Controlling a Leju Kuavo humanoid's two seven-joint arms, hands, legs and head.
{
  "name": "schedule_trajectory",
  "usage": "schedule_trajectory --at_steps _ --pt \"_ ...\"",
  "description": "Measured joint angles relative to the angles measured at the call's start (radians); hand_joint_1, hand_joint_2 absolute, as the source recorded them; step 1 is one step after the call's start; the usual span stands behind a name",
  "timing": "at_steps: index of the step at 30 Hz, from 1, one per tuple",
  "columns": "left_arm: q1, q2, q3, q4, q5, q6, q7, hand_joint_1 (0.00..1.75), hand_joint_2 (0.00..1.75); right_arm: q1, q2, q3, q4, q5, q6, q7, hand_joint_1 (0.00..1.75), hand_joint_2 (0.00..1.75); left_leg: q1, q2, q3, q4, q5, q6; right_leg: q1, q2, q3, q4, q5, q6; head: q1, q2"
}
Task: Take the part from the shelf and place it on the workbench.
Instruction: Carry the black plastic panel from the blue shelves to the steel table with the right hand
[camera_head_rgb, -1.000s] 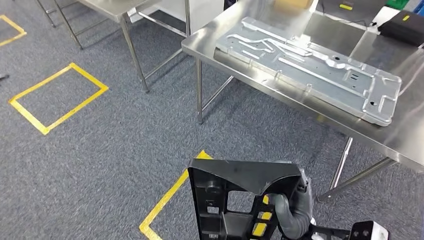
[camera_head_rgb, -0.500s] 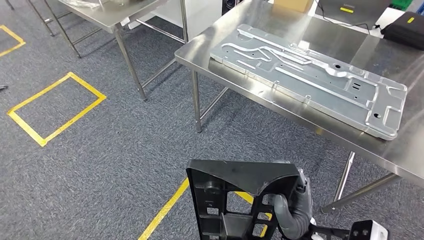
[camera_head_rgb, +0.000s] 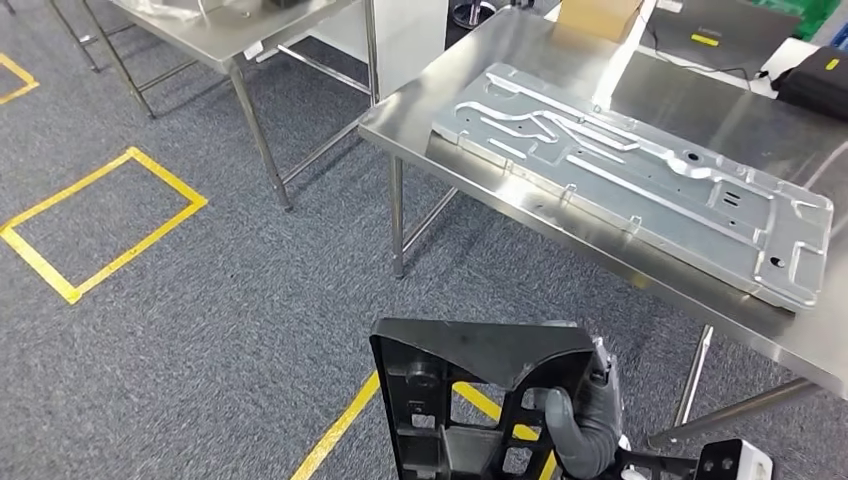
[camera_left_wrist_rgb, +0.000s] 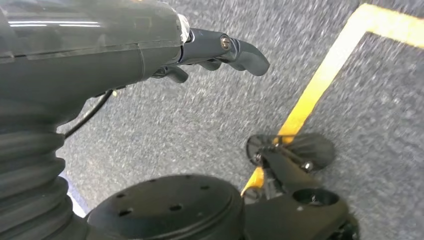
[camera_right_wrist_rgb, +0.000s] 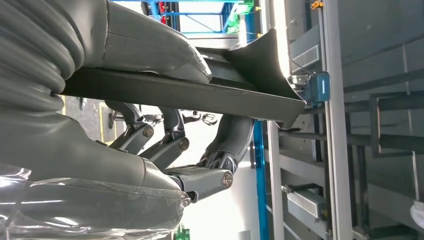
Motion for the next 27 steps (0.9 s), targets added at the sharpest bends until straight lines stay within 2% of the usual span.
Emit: schedule_trajectory --at_steps 2,3,4,5,6,7,8,9,11,13,14,15,17,18,19,20,22,23,25,27 --pt "0.001 0.0 0.0 0.0 0.0 0.002 0.001 0.0 1.75 0.001 0.0 0.0 0.0 0.0 0.0 0.0 1.75 1.75 -0.001 0.0 0.011 -0.001 -0.011 0.004 -0.002 -0.001 -0.082 0.119 -0.042 0.006 0.001 0.0" --pt "0.002 0.001 0.0 0.0 0.0 0.002 0.001 0.0 1.75 0.002 0.0 0.0 0.001 0.0 0.0 0.0 1.75 1.75 -0.002 -0.001 0.017 -0.001 -0.017 0.004 -0.002 -0.001 -0.117 0.157 -0.05 0.007 0.001 0.0" --pt "0.003 0.001 0.0 0.0 0.0 0.002 0.001 0.0 1.75 0.002 0.0 0.0 0.001 0.0 0.001 0.0 1.75 1.75 -0.002 -0.002 0.026 -0.001 -0.025 0.004 -0.001 -0.001 -0.137 0.164 -0.04 0.005 0.001 0.0" --pt "0.004 0.001 0.0 0.0 0.0 0.002 0.001 0.0 1.75 0.002 0.0 -0.001 0.001 0.0 0.001 0.0 1.75 1.75 -0.004 -0.003 0.037 -0.001 -0.033 0.003 0.001 -0.001 -0.14 0.137 -0.009 0.0 0.001 0.0" --pt "0.004 0.0 0.0 0.0 0.0 0.002 0.001 0.0 1.75 0.002 0.0 -0.001 0.001 0.0 0.001 0.0 1.75 1.75 -0.005 -0.004 0.05 -0.002 -0.041 0.003 0.004 -0.001 -0.128 0.081 0.039 -0.008 0.001 0.0" --pt "0.005 -0.001 0.0 0.0 0.0 0.002 0.001 0.0 1.75 0.001 0.0 -0.001 0.001 0.0 0.001 0.0 1.75 1.75 -0.005 -0.005 0.061 -0.004 -0.049 0.002 0.009 -0.001 -0.111 0.02 0.085 -0.02 0.001 0.0" --pt "0.005 -0.002 0.0 0.0 0.001 0.002 0.0 0.0 1.75 0.001 0.0 -0.001 0.001 0.0 0.002 0.0 1.75 1.75 -0.006 -0.006 0.07 -0.006 -0.056 0.0 0.016 -0.001 -0.099 -0.028 0.111 -0.032 -0.002 0.0" --pt "0.004 -0.004 0.0 0.0 0.001 0.002 -0.001 0.0 1.75 0.001 0.0 -0.001 0.001 0.0 0.002 0.0 1.75 1.75 -0.004 -0.006 0.075 -0.011 -0.062 -0.004 0.022 -0.001 -0.09 -0.062 0.124 -0.044 -0.003 0.0" --pt "0.003 -0.006 0.0 0.0 0.001 0.001 -0.003 0.0 1.75 0.001 0.0 -0.001 0.0 0.001 0.003 0.001 1.75 1.75 -0.005 -0.005 0.088 -0.014 -0.06 -0.016 0.03 -0.001 -0.08 -0.088 0.119 -0.063 -0.006 0.0" --pt "0.004 -0.006 0.0 0.0 0.002 0.0 -0.004 0.0 1.75 0.001 0.001 -0.001 0.0 0.002 0.003 0.002 1.75 1.75 -0.007 -0.002 0.1 0.0 -0.062 -0.026 0.022 -0.001 -0.05 -0.114 0.129 -0.07 -0.005 0.0" --pt "0.003 -0.005 0.0 0.0 0.002 0.0 -0.005 0.0 1.75 0.0 0.002 -0.001 0.0 0.002 0.003 0.003 1.75 1.75 -0.007 -0.002 0.092 0.025 -0.072 -0.03 0.017 -0.002 -0.034 -0.121 0.127 -0.071 -0.007 0.0" --pt "0.001 -0.005 0.0 0.0 0.002 0.0 -0.005 0.0 1.75 -0.001 0.003 0.0 0.0 0.002 0.003 0.004 1.75 1.75 -0.007 -0.002 0.069 0.068 -0.09 -0.032 0.013 -0.003 -0.022 -0.126 0.125 -0.07 -0.008 0.0" --pt "0.0 -0.004 0.0 0.0 0.002 0.0 -0.006 0.0 1.75 -0.002 0.003 0.0 0.001 0.002 0.003 0.006 1.75 1.75 -0.003 -0.002 -0.005 0.181 -0.138 -0.039 0.012 -0.004 -0.009 -0.127 0.113 -0.071 -0.012 0.0" --pt "0.0 -0.004 0.001 0.0 0.002 0.0 -0.007 0.0 1.75 -0.001 0.003 0.0 0.001 0.003 0.003 0.008 1.75 1.75 -0.001 -0.002 -0.04 0.222 -0.153 -0.044 0.011 -0.003 -0.004 -0.127 0.106 -0.069 -0.011 0.0" --pt "0.001 -0.003 0.001 0.0 0.002 0.0 -0.009 0.0 1.75 -0.001 0.003 0.0 0.002 0.003 0.003 0.009 1.75 1.75 0.001 -0.002 -0.064 0.241 -0.156 -0.05 0.009 -0.002 0.003 -0.127 0.1 -0.067 -0.012 0.0" --pt "0.001 -0.002 0.001 0.0 0.002 0.0 -0.01 0.0 1.75 -0.001 0.003 0.0 0.002 0.003 0.003 0.009 1.75 1.75 0.003 -0.002 -0.07 0.221 -0.132 -0.055 0.007 -0.001 0.013 -0.126 0.092 -0.062 -0.012 0.0" --pt "0.002 0.001 0.001 0.0 0.002 0.0 -0.012 0.0 1.75 -0.001 0.003 0.0 0.003 0.004 0.003 0.009 1.75 1.75 0.009 -0.001 -0.045 0.111 -0.039 -0.062 0.001 0.0 0.036 -0.124 0.072 -0.051 -0.011 0.0" --pt "0.003 0.002 0.001 0.0 0.002 0.0 -0.012 0.0 1.75 -0.001 0.003 0.0 0.003 0.005 0.003 0.009 1.75 1.75 0.01 0.001 -0.033 0.055 -0.006 -0.063 0.0 0.001 0.046 -0.12 0.062 -0.044 -0.012 0.0" --pt "0.004 0.003 0.001 0.0 0.002 -0.001 -0.012 0.0 1.75 -0.002 0.004 0.0 0.003 0.007 0.003 0.009 1.75 1.75 0.008 0.004 -0.024 0.012 0.01 -0.05 0.001 0.001 0.053 -0.114 0.047 -0.03 -0.012 0.0" --pt "0.003 0.003 0.001 0.0 0.002 -0.001 -0.012 0.0 1.75 -0.003 0.005 0.0 0.003 0.009 0.003 0.008 1.75 1.75 0.007 0.005 -0.021 0.013 0.006 -0.029 0.003 0.002 0.057 -0.108 0.038 -0.019 -0.012 0.0"
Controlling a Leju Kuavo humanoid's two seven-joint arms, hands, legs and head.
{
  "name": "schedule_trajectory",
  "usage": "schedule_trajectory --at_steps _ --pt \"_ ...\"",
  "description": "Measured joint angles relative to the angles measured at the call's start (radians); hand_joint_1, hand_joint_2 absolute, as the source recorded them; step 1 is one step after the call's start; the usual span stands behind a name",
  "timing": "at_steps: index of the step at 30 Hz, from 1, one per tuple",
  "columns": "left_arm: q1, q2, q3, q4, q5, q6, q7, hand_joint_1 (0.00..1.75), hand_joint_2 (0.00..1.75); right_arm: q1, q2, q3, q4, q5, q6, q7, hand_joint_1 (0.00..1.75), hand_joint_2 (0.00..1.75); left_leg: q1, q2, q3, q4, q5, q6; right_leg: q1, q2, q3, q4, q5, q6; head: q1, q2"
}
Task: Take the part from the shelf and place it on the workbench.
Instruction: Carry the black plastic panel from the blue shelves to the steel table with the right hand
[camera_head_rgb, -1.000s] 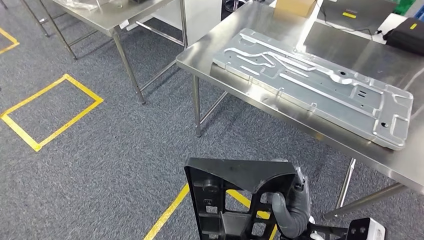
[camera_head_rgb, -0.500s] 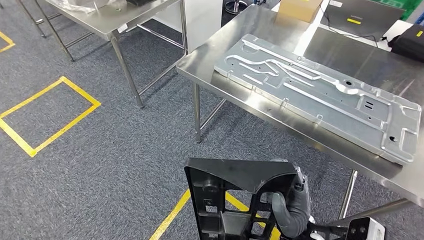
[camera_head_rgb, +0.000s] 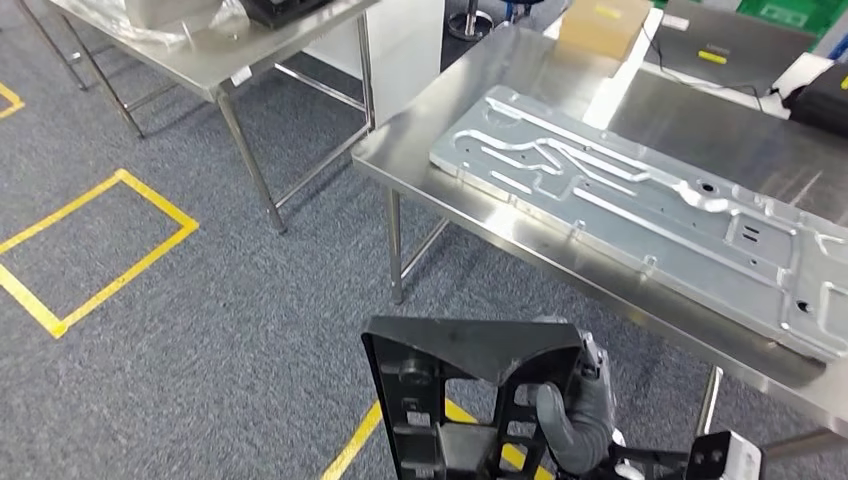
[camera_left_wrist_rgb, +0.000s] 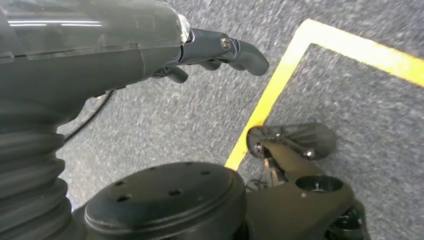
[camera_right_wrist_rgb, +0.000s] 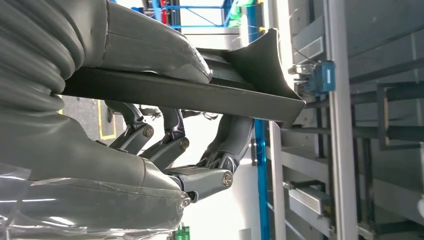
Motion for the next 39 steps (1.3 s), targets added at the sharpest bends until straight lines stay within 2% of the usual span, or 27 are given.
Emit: schedule_trajectory --at_steps 2,3,4,6,7,8,9,11,13,15,16,17,18,19,21,22,23,24,26,27,28,30,33,35,37,38,39 --pt "0.0 0.0 0.0 0.0 0.0 0.0 0.0 0.0 1.75 -0.001 0.0 0.0 0.0 0.0 0.0 0.0 1.75 1.75 0.001 -0.001 0.013 -0.005 0.002 0.012 -0.003 -0.002 -0.003 0.026 -0.012 0.01 0.001 0.0" --pt "-0.001 0.0 0.0 0.0 0.0 0.0 0.0 0.0 1.75 -0.003 0.0 0.0 0.0 0.001 0.0 0.0 1.75 1.75 0.002 -0.002 0.021 -0.008 0.0 0.016 -0.005 -0.002 -0.021 0.061 -0.028 0.015 0.002 0.0" --pt "-0.001 0.0 0.0 0.0 0.0 0.001 0.0 0.0 1.75 -0.004 0.0 0.001 0.0 0.001 0.0 0.0 1.75 1.75 0.001 -0.001 0.027 -0.01 -0.003 0.02 -0.007 -0.003 -0.052 0.113 -0.048 0.019 0.002 0.0" --pt "-0.001 0.002 0.0 0.0 0.0 0.001 0.0 0.0 1.75 -0.005 0.0 0.001 0.001 0.001 0.0 0.0 1.75 1.75 0.0 -0.002 0.035 -0.011 -0.011 0.023 -0.009 -0.003 -0.137 0.233 -0.091 0.024 0.003 0.0" --pt "0.0 0.002 0.0 0.0 0.001 0.001 0.0 0.0 1.75 -0.005 0.0 0.001 0.001 0.001 0.0 0.0 1.75 1.75 0.0 -0.004 0.041 -0.011 -0.017 0.023 -0.009 -0.003 -0.172 0.268 -0.096 0.024 0.002 0.0" --pt "0.001 0.002 0.0 0.0 0.001 0.001 0.0 0.0 1.75 -0.006 0.0 0.001 0.002 0.001 0.0 0.0 1.75 1.75 -0.001 -0.006 0.05 -0.011 -0.025 0.022 -0.009 -0.003 -0.192 0.274 -0.084 0.021 0.003 0.0" --pt "0.001 0.003 0.0 0.0 0.001 0.001 0.0 0.0 1.75 -0.006 0.0 0.001 0.003 0.001 0.0 0.0 1.75 1.75 -0.002 -0.008 0.061 -0.012 -0.033 0.022 -0.007 -0.003 -0.196 0.245 -0.049 0.015 0.003 0.0" --pt "0.001 0.001 0.0 0.0 0.001 0.001 0.0 0.0 1.75 -0.008 0.0 0.001 0.003 0.001 0.0 0.0 1.75 1.75 -0.004 -0.01 0.085 -0.014 -0.05 0.019 0.002 -0.003 -0.173 0.127 0.054 -0.006 0.002 0.0" --pt "0.0 -0.001 0.0 0.0 0.001 0.001 0.0 0.0 1.75 -0.01 0.0 0.001 0.004 0.0 -0.001 0.0 1.75 1.75 -0.004 -0.013 0.098 -0.022 -0.062 0.011 0.014 -0.003 -0.154 0.046 0.097 -0.026 0.003 0.0" --pt "0.0 -0.001 0.0 0.0 0.001 0.001 0.0 0.0 1.75 -0.012 0.0 0.001 0.006 0.001 -0.002 0.001 1.75 1.75 -0.007 -0.013 0.109 -0.026 -0.062 -0.002 0.018 -0.001 -0.143 0.021 0.093 -0.034 0.005 0.0" --pt "0.0 -0.001 0.0 0.0 0.001 0.001 0.0 0.0 1.75 -0.012 0.001 0.002 0.006 0.0 -0.002 0.001 1.75 1.75 -0.008 -0.011 0.116 -0.024 -0.063 -0.008 0.015 -0.001 -0.131 0.009 0.1 -0.035 0.006 0.0" --pt "-0.001 0.0 0.0 0.0 0.001 0.001 0.0 0.0 1.75 -0.013 0.001 0.003 0.006 0.0 -0.002 0.001 1.75 1.75 -0.009 -0.01 0.119 -0.011 -0.067 -0.013 0.012 -0.001 -0.118 0.001 0.1 -0.037 0.005 0.0" --pt "-0.003 0.0 0.0 0.0 0.001 0.001 0.0 0.0 1.75 -0.014 0.002 0.004 0.006 0.0 -0.001 0.001 1.75 1.75 -0.008 -0.009 0.109 0.016 -0.079 -0.016 0.008 -0.002 -0.106 -0.004 0.098 -0.039 0.005 0.0" --pt "-0.004 0.001 0.0 0.0 0.001 0.001 0.0 0.0 1.75 -0.015 0.003 0.005 0.006 0.0 -0.001 0.001 1.75 1.75 -0.007 -0.008 0.084 0.062 -0.099 -0.017 0.007 -0.003 -0.098 -0.008 0.094 -0.041 0.005 0.0" --pt "-0.005 0.002 0.0 0.0 0.002 0.001 0.0 0.0 1.75 -0.017 0.003 0.007 0.007 0.0 -0.001 0.001 1.75 1.75 -0.007 -0.008 0.006 0.18 -0.149 -0.02 0.008 -0.003 -0.089 -0.007 0.084 -0.046 0.004 0.0" --pt "-0.005 0.003 0.001 0.0 0.003 0.001 -0.001 0.0 1.75 -0.017 0.003 0.007 0.008 0.0 -0.001 0.001 1.75 1.75 -0.006 -0.008 -0.028 0.221 -0.161 -0.022 0.009 -0.002 -0.084 -0.007 0.079 -0.046 0.004 0.0" --pt "-0.005 0.004 0.001 0.0 0.004 0.001 -0.001 0.0 1.75 -0.017 0.003 0.008 0.008 0.0 -0.001 0.001 1.75 1.75 -0.006 -0.008 -0.049 0.232 -0.154 -0.023 0.009 -0.001 -0.078 -0.006 0.073 -0.046 0.004 0.0" --pt "-0.005 0.004 0.001 0.0 0.006 0.001 -0.002 0.0 1.75 -0.016 0.003 0.008 0.009 0.0 -0.001 0.001 1.75 1.75 -0.006 -0.007 -0.052 0.206 -0.122 -0.025 0.009 0.0 -0.07 -0.004 0.065 -0.044 0.004 0.0" --pt "-0.004 0.006 0.001 0.0 0.008 0.001 -0.001 0.0 1.75 -0.016 0.003 0.009 0.009 0.0 -0.001 0.001 1.75 1.75 -0.006 -0.007 -0.025 0.096 -0.03 -0.023 0.009 0.001 -0.053 0.0 0.05 -0.039 0.004 0.0" --pt "-0.003 0.006 0.001 0.0 0.008 0.001 -0.001 0.0 1.75 -0.017 0.003 0.01 0.009 0.0 0.0 0.001 1.75 1.75 -0.008 -0.007 -0.012 0.043 -0.006 -0.02 0.009 0.001 -0.048 0.004 0.043 -0.035 0.004 0.0" --pt "-0.003 0.007 0.001 0.0 0.009 0.001 -0.001 0.0 1.75 -0.017 0.003 0.011 0.01 0.0 0.0 0.001 1.75 1.75 -0.011 -0.006 -0.005 0.014 0.006 -0.015 0.009 0.002 -0.048 0.007 0.038 -0.031 0.003 0.0" --pt "-0.001 0.007 0.001 0.0 0.012 0.002 -0.001 0.0 1.75 -0.017 0.004 0.014 0.012 -0.002 0.002 0.001 1.75 1.75 -0.015 -0.005 -0.006 -0.003 0.006 -0.001 0.01 0.002 -0.051 0.011 0.033 -0.02 0.002 0.0" --pt "-0.001 0.005 0.002 0.0 0.014 0.004 -0.001 0.0 1.75 -0.02 0.005 0.016 0.013 -0.006 0.004 0.001 1.75 1.75 -0.008 -0.004 0.002 -0.012 0.022 0.015 0.009 0.0 -0.057 0.032 0.015 -0.004 0.003 0.0" --pt "-0.003 0.004 0.002 0.0 0.013 0.005 -0.001 0.0 1.75 -0.022 0.005 0.016 0.013 -0.009 0.004 0.001 1.75 1.75 -0.005 -0.003 0.008 -0.017 0.022 0.021 0.002 -0.002 -0.101 0.119 -0.03 0.009 0.006 0.0" --pt "-0.003 0.005 0.002 0.0 0.012 0.006 -0.001 0.0 1.75 -0.024 0.004 0.016 0.015 -0.011 0.004 0.002 1.75 1.75 -0.005 -0.003 0.01 -0.017 0.018 0.023 -0.006 -0.002 -0.174 0.241 -0.075 0.019 0.007 0.0" --pt "-0.002 0.005 0.002 0.0 0.012 0.006 0.0 0.0 1.75 -0.024 0.004 0.016 0.016 -0.011 0.004 0.002 1.75 1.75 -0.005 -0.003 0.011 -0.017 0.016 0.023 -0.01 -0.003 -0.201 0.279 -0.078 0.022 0.007 0.0" --pt "-0.002 0.005 0.002 0.0 0.012 0.005 0.0 0.0 1.75 -0.024 0.004 0.015 0.017 -0.011 0.003 0.002 1.75 1.75 -0.004 -0.003 0.014 -0.017 0.013 0.022 -0.013 -0.003 -0.21 0.281 -0.06 0.024 0.007 0.0"
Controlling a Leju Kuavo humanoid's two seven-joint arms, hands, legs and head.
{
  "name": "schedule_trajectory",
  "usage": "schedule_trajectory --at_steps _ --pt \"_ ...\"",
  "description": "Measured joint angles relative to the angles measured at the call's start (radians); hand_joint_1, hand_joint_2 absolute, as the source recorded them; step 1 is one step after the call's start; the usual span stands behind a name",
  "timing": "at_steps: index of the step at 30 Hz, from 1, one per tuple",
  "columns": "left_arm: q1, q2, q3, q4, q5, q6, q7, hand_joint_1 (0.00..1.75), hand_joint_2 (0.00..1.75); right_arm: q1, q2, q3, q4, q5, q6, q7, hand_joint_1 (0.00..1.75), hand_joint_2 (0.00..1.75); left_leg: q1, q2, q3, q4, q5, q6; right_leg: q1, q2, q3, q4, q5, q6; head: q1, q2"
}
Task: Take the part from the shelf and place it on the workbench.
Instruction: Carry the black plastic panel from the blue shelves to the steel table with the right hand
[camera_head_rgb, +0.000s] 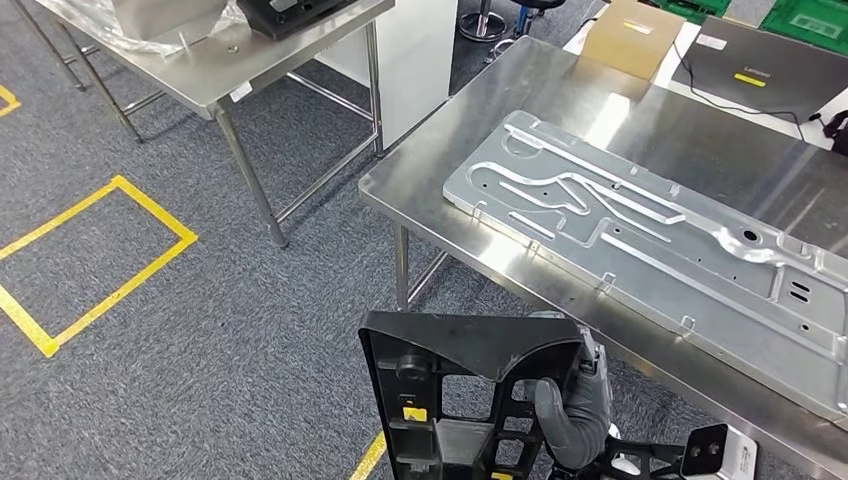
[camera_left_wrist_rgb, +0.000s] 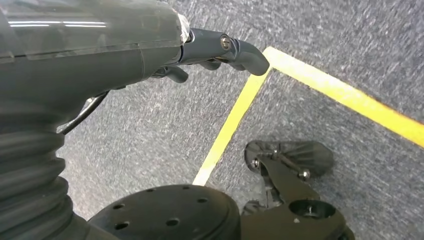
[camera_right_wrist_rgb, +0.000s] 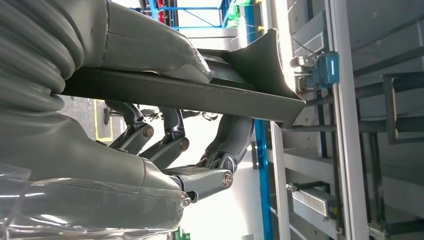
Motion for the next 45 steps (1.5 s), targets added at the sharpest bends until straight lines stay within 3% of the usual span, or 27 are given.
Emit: schedule_trajectory --at_steps 1,3,4,6,9,11,13,14,16,18,20,21,23,25,26,27,29,30,31,33,34,36,38,40,41,43,45 --pt "0.0 0.0 0.0 0.0 0.0 0.0 0.0 0.0 1.75 0.0 0.0 0.0 0.0 0.0 0.0 0.0 1.75 1.75 0.001 0.0 0.005 0.0 -0.003 -0.002 -0.003 -0.001 0.008 -0.032 0.034 0.001 0.0 0.0" --pt "0.0 0.0 0.0 0.0 0.0 -0.001 0.0 0.0 1.75 -0.001 0.0 0.0 0.0 -0.001 0.0 0.002 1.75 1.75 0.001 0.003 0.017 0.0 -0.013 -0.01 -0.001 -0.021 0.061 -0.16 0.113 -0.001 0.0 0.0" --pt "0.0 0.0 0.0 0.0 -0.001 -0.001 0.0 0.0 1.75 -0.002 0.0 0.0 0.0 -0.002 0.0 0.003 1.75 1.75 -0.001 0.005 0.022 0.0 -0.018 -0.016 0.003 -0.032 0.084 -0.213 0.133 -0.005 0.001 0.0" --pt "0.002 0.001 0.0 0.0 -0.002 -0.001 -0.001 0.0 1.75 -0.004 0.0 0.001 -0.002 -0.005 0.001 0.005 1.75 1.75 -0.005 0.015 0.028 -0.002 -0.024 -0.029 0.012 -0.04 0.1 -0.257 0.136 -0.016 0.001 0.0" --pt "0.001 0.002 0.0 0.0 -0.003 0.0 -0.002 0.0 1.75 -0.003 0.0 0.001 -0.004 -0.008 0.002 0.005 1.75 1.75 -0.003 0.029 0.034 0.002 -0.039 -0.046 0.01 -0.016 0.104 -0.268 0.138 -0.035 0.0 0.0" --pt "-0.002 0.002 0.0 0.0 -0.003 0.0 -0.003 0.0 1.75 -0.002 0.001 0.001 -0.005 -0.009 0.002 0.005 1.75 1.75 -0.001 0.021 0.001 0.078 -0.085 -0.051 0.007 -0.005 0.11 -0.275 0.139 -0.049 0.0 0.0" --pt "-0.002 0.002 0.0 0.0 -0.002 0.001 -0.004 0.0 1.75 -0.002 0.001 0.002 -0.006 -0.009 0.002 0.005 1.75 1.75 -0.002 0.012 -0.066 0.212 -0.145 -0.05 0.012 0.006 0.112 -0.275 0.136 -0.058 0.0 0.0" --pt "-0.003 0.002 0.0 0.0 -0.002 0.001 -0.005 0.0 1.75 -0.002 0.001 0.002 -0.006 -0.009 0.002 0.005 1.75 1.75 -0.003 0.011 -0.092 0.262 -0.158 -0.05 0.015 0.013 0.113 -0.275 0.136 -0.059 0.0 0.0" --pt "-0.006 0.002 0.0 0.0 -0.003 0.001 -0.007 0.0 1.75 -0.002 0.001 0.002 -0.006 -0.01 0.002 0.006 1.75 1.75 -0.004 0.008 -0.097 0.261 -0.127 -0.045 0.021 0.03 0.118 -0.274 0.134 -0.062 0.0 0.0" --pt "-0.006 0.003 0.0 0.0 -0.004 0.001 -0.006 0.0 1.75 -0.002 0.001 0.002 -0.008 -0.01 0.002 0.007 1.75 1.75 -0.006 -0.015 -0.046 0.141 -0.051 -0.033 0.024 0.051 0.123 -0.272 0.132 -0.062 0.0 0.0" --pt "-0.004 0.005 0.0 -0.001 -0.005 0.001 -0.006 0.0 1.75 -0.004 0.001 0.001 -0.01 -0.012 0.002 0.01 1.75 1.75 -0.007 -0.048 -0.001 0.032 -0.012 -0.023 0.025 0.07 0.119 -0.267 0.131 -0.056 0.0 0.0" --pt "-0.003 0.006 0.0 -0.001 -0.005 0.001 -0.006 0.0 1.75 -0.005 0.002 0.001 -0.011 -0.012 0.002 0.013 1.75 1.75 -0.008 -0.057 0.008 0.011 -0.011 -0.02 0.023 0.078 0.115 -0.266 0.131 -0.052 0.001 0.0" --pt "-0.004 0.006 0.0 -0.001 -0.006 0.001 -0.006 0.0 1.75 -0.005 0.002 0.0 -0.012 -0.013 0.002 0.017 1.75 1.75 -0.008 -0.045 0.013 -0.002 -0.01 -0.018 0.021 0.091 0.11 -0.266 0.133 -0.04 0.0 0.0" --pt "-0.005 0.005 0.0 -0.002 -0.006 0.001 -0.007 0.0 1.75 -0.006 0.002 -0.001 -0.015 -0.015 0.003 0.018 1.75 1.75 -0.002 -0.026 0.021 -0.015 -0.004 -0.008 0.022 0.069 0.1 -0.242 0.117 -0.028 0.003 0.0" --pt "-0.005 0.005 0.0 -0.002 -0.007 0.001 -0.008 0.0 1.75 -0.007 0.002 -0.001 -0.017 -0.016 0.004 0.018 1.75 1.75 0.001 -0.016 0.024 -0.021 -0.002 -0.004 0.022 0.048 0.082 -0.204 0.094 -0.022 0.006 0.0" --pt "-0.005 0.005 0.0 -0.002 -0.008 0.002 -0.008 0.0 1.75 -0.009 0.002 -0.001 -0.018 -0.016 0.005 0.018 1.75 1.75 0.001 -0.006 0.026 -0.023 -0.002 -0.002 0.018 0.027 0.053 -0.147 0.065 -0.015 0.009 0.0" --pt "-0.003 0.005 0.0 -0.002 -0.01 0.002 -0.008 0.0 1.75 -0.01 0.002 -0.001 -0.018 -0.016 0.009 0.018 1.75 1.75 0.002 0.016 0.026 -0.024 -0.005 -0.002 0.006 0.008 -0.011 -0.028 0.018 -0.004 0.011 0.0" --pt "-0.002 0.005 0.0 -0.002 -0.011 0.002 -0.009 0.0 1.75 -0.009 0.002 -0.002 -0.018 -0.016 0.011 0.018 1.75 1.75 0.003 0.027 0.028 -0.023 -0.007 -0.003 0.0 0.004 -0.028 -0.001 0.018 0.002 0.011 0.0" --pt "-0.002 0.005 0.0 -0.002 -0.012 0.001 -0.009 0.0 1.75 -0.009 0.002 -0.002 -0.018 -0.016 0.013 0.018 1.75 1.75 0.005 0.037 0.03 -0.023 -0.01 -0.007 -0.006 0.0 -0.024 -0.013 0.037 0.007 0.011 0.0" --pt "-0.002 0.005 0.0 -0.002 -0.013 0.001 -0.01 0.0 1.75 -0.009 0.002 -0.002 -0.018 -0.016 0.016 0.018 1.75 1.75 0.008 0.055 0.041 -0.023 -0.018 -0.017 -0.013 -0.024 0.036 -0.132 0.106 0.013 0.012 0.0" --pt "-0.002 0.005 0.0 -0.002 -0.013 0.001 -0.011 0.0 1.75 -0.009 0.002 -0.002 -0.018 -0.016 0.018 0.018 1.75 1.75 0.007 0.063 0.047 -0.021 -0.024 -0.025 -0.011 -0.041 0.07 -0.197 0.131 0.012 0.013 0.0" --pt "-0.003 0.005 0.0 -0.002 -0.013 0.001 -0.014 0.0 1.75 -0.01 0.003 -0.003 -0.019 -0.015 0.019 0.018 1.75 1.75 0.004 0.076 0.056 -0.022 -0.033 -0.039 -0.003 -0.061 0.103 -0.266 0.145 0.001 0.013 0.0" --pt "-0.006 0.006 0.0 -0.002 -0.013 0.0 -0.015 0.0 1.75 -0.008 0.004 -0.005 -0.019 -0.013 0.019 0.018 1.75 1.75 0.003 0.091 0.064 -0.026 -0.037 -0.052 0.002 -0.045 0.102 -0.268 0.141 -0.015 0.011 0.0" --pt "-0.01 0.006 0.0 -0.002 -0.013 0.0 -0.016 0.0 1.75 -0.007 0.005 -0.008 -0.02 -0.012 0.019 0.018 1.75 1.75 0.007 0.075 0.063 -0.008 -0.057 -0.061 0.0 -0.028 0.105 -0.273 0.141 -0.03 0.011 0.0" --pt "-0.01 0.006 0.0 -0.002 -0.013 0.0 -0.016 0.0 1.75 -0.008 0.006 -0.009 -0.02 -0.011 0.02 0.018 1.75 1.75 0.008 0.055 0.048 0.028 -0.08 -0.063 -0.002 -0.02 0.108 -0.276 0.141 -0.038 0.01 0.0" --pt "-0.008 0.006 0.0 -0.002 -0.013 0.0 -0.017 0.0 1.75 -0.008 0.008 -0.009 -0.02 -0.009 0.02 0.018 1.75 1.75 0.008 0.019 -0.016 0.159 -0.142 -0.061 0.0 -0.002 0.11 -0.277 0.139 -0.048 0.009 0.0" --pt "-0.006 0.006 0.0 -0.002 -0.013 -0.001 -0.018 0.0 1.75 -0.007 0.008 -0.01 -0.019 -0.006 0.02 0.018 1.75 1.75 0.006 0.01 -0.077 0.267 -0.168 -0.058 0.007 0.021 0.113 -0.276 0.136 -0.053 0.008 0.0"
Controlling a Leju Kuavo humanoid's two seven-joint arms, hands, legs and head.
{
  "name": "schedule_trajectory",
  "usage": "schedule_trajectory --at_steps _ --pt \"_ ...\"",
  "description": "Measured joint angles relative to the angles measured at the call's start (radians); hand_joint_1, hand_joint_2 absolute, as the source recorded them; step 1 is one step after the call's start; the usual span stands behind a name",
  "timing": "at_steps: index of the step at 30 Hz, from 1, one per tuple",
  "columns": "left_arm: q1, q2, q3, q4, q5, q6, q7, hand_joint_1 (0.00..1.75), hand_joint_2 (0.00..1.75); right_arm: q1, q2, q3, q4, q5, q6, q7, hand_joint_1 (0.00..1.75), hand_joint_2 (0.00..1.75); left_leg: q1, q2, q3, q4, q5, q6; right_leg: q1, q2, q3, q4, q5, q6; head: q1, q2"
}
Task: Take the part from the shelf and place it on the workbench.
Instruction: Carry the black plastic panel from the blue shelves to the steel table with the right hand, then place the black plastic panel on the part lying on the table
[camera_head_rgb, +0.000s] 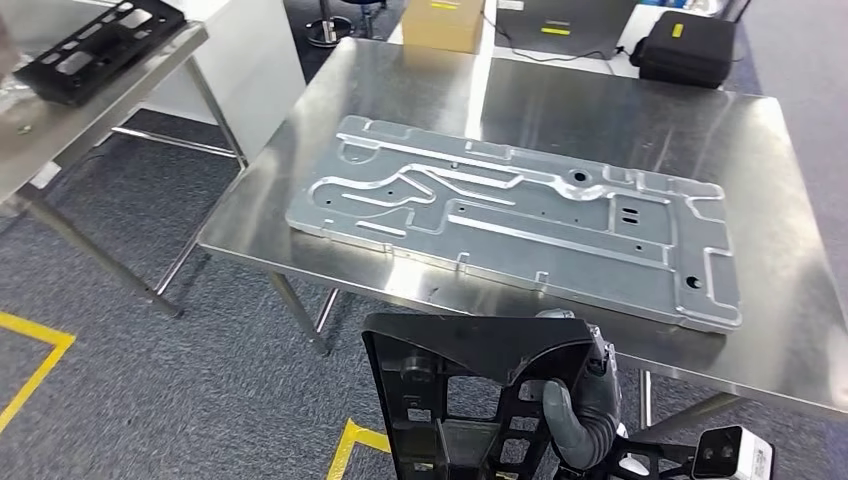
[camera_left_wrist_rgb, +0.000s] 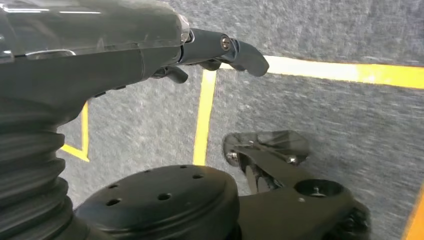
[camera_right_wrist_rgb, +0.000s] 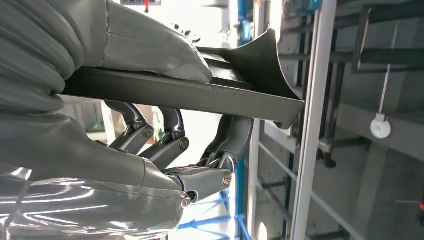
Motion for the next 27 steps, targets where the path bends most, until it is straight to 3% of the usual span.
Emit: schedule_trajectory --at_steps 1,2,4,5,6,8,9,11,13,15,16,17,18,20,21,23,25,27 --pt "0.0 0.0 0.0 0.0 0.0 0.0 0.0 0.0 1.75 0.0 0.0 -0.001 0.0 0.002 0.0 0.0 1.75 1.75 -0.001 -0.001 -0.008 0.003 0.017 0.003 0.003 0.013 0.003 0.0 -0.001 -0.001 0.0 0.0" --pt "-0.001 0.0 0.0 0.0 0.0 -0.001 -0.001 0.0 1.75 0.0 0.0 -0.002 0.001 0.004 0.0 0.0 1.75 1.75 -0.002 -0.004 0.002 -0.033 0.052 0.007 0.005 0.025 0.007 0.001 -0.002 -0.002 0.0 0.0" --pt "-0.001 0.002 0.0 0.0 -0.001 -0.002 0.0 0.0 1.75 0.0 0.0 -0.003 0.001 0.008 -0.001 -0.001 1.75 1.75 -0.003 -0.037 0.049 -0.162 0.132 0.02 0.009 0.049 0.014 0.002 -0.006 0.0 0.001 0.0" --pt "0.0 0.003 0.0 0.0 -0.002 -0.003 0.001 0.0 1.75 -0.001 0.0 -0.004 0.001 0.009 -0.001 -0.001 1.75 1.75 -0.003 -0.055 0.071 -0.218 0.153 0.024 0.01 0.06 0.014 0.004 -0.007 0.003 0.001 0.0" --pt "0.0 0.005 0.0 0.0 -0.002 -0.004 0.002 0.0 1.75 -0.002 0.001 -0.004 0.0 0.01 -0.002 -0.001 1.75 1.75 -0.004 -0.068 0.084 -0.253 0.16 0.027 0.008 0.069 0.011 0.005 -0.007 0.008 0.0 0.0" --pt "-0.001 0.006 0.0 0.0 -0.002 -0.005 0.003 0.0 1.75 -0.002 0.002 -0.005 0.0 0.012 -0.002 -0.001 1.75 1.75 -0.007 -0.065 0.093 -0.273 0.155 0.03 0.004 0.086 0.003 0.005 -0.004 0.02 0.0 0.0" --pt "-0.003 0.006 0.0 0.0 -0.002 -0.006 0.004 0.0 1.75 -0.001 0.002 -0.005 -0.001 0.013 -0.003 -0.001 1.75 1.75 -0.006 -0.056 0.096 -0.277 0.158 0.033 0.003 0.081 0.001 0.007 -0.005 0.027 -0.001 0.0" --pt "-0.003 0.005 -0.001 0.0 -0.002 -0.007 0.004 0.0 1.75 -0.001 0.002 -0.006 -0.004 0.014 -0.005 0.001 1.75 1.75 -0.002 -0.036 0.103 -0.29 0.164 0.044 0.005 0.037 -0.015 0.042 -0.027 0.037 0.002 0.0" --pt "-0.002 0.005 0.0 0.0 -0.001 -0.007 0.007 0.0 1.75 -0.001 0.002 -0.006 -0.006 0.015 -0.006 0.003 1.75 1.75 -0.002 -0.014 0.108 -0.295 0.164 0.05 0.002 -0.009 -0.07 0.15 -0.083 0.046 0.006 0.0" --pt "0.001 0.005 0.0 0.0 0.0 -0.006 0.01 0.0 1.75 0.003 0.002 -0.005 -0.006 0.015 -0.006 0.004 1.75 1.75 -0.002 0.01 0.109 -0.294 0.16 0.05 -0.006 -0.017 -0.131 0.259 -0.118 0.054 0.006 0.0" --pt "0.002 0.005 0.0 0.0 0.0 -0.006 0.011 0.0 1.75 0.004 0.002 -0.005 -0.006 0.015 -0.006 0.005 1.75 1.75 -0.002 0.02 0.112 -0.294 0.157 0.047 -0.01 -0.019 -0.139 0.268 -0.108 0.057 0.006 0.0" --pt "0.002 0.004 0.0 0.0 0.001 -0.006 0.012 0.0 1.75 0.005 0.002 -0.005 -0.006 0.015 -0.006 0.005 1.75 1.75 -0.001 0.027 0.115 -0.293 0.154 0.044 -0.013 -0.022 -0.126 0.238 -0.08 0.06 0.006 0.0" --pt "0.002 0.003 0.0 0.0 0.001 -0.006 0.012 0.0 1.75 0.006 0.002 -0.005 -0.006 0.015 -0.007 0.005 1.75 1.75 0.0 0.032 0.12 -0.292 0.149 0.039 -0.016 -0.028 -0.093 0.175 -0.042 0.061 0.006 0.0" --pt "0.0 0.0 0.0 0.0 0.003 -0.005 0.013 0.0 1.75 0.006 0.002 -0.005 -0.005 0.014 -0.007 0.004 1.75 1.75 -0.002 0.039 0.127 -0.289 0.14 0.028 -0.015 -0.04 -0.029 0.053 0.002 0.057 0.006 0.0" --pt "-0.001 0.0 0.0 0.0 0.005 -0.004 0.014 0.0 1.75 0.006 0.003 -0.005 -0.005 0.014 -0.007 0.004 1.75 1.75 -0.003 0.041 0.129 -0.288 0.137 0.022 -0.012 -0.043 -0.012 0.02 0.008 0.052 0.005 0.0" --pt "-0.003 0.0 0.0 0.0 0.008 -0.003 0.014 0.0 1.75 0.008 0.003 -0.004 -0.005 0.013 -0.008 0.004 1.75 1.75 -0.005 0.044 0.132 -0.29 0.135 0.011 -0.004 -0.041 -0.01 0.01 0.002 0.039 0.005 0.0" --pt "-0.004 0.0 0.0 0.0 0.01 -0.003 0.014 0.0 1.75 0.009 0.004 -0.004 -0.005 0.013 -0.008 0.004 1.75 1.75 -0.002 0.039 0.133 -0.286 0.126 0.0 -0.006 -0.038 -0.006 0.004 0.002 0.025 0.005 0.0" --pt "-0.003 0.0 0.0 0.0 0.012 -0.002 0.013 0.0 1.75 0.009 0.006 -0.002 -0.005 0.012 -0.008 0.003 1.75 1.75 0.0 0.019 0.105 -0.217 0.082 -0.004 -0.01 -0.035 0.0 -0.003 0.003 0.012 0.003 0.0"
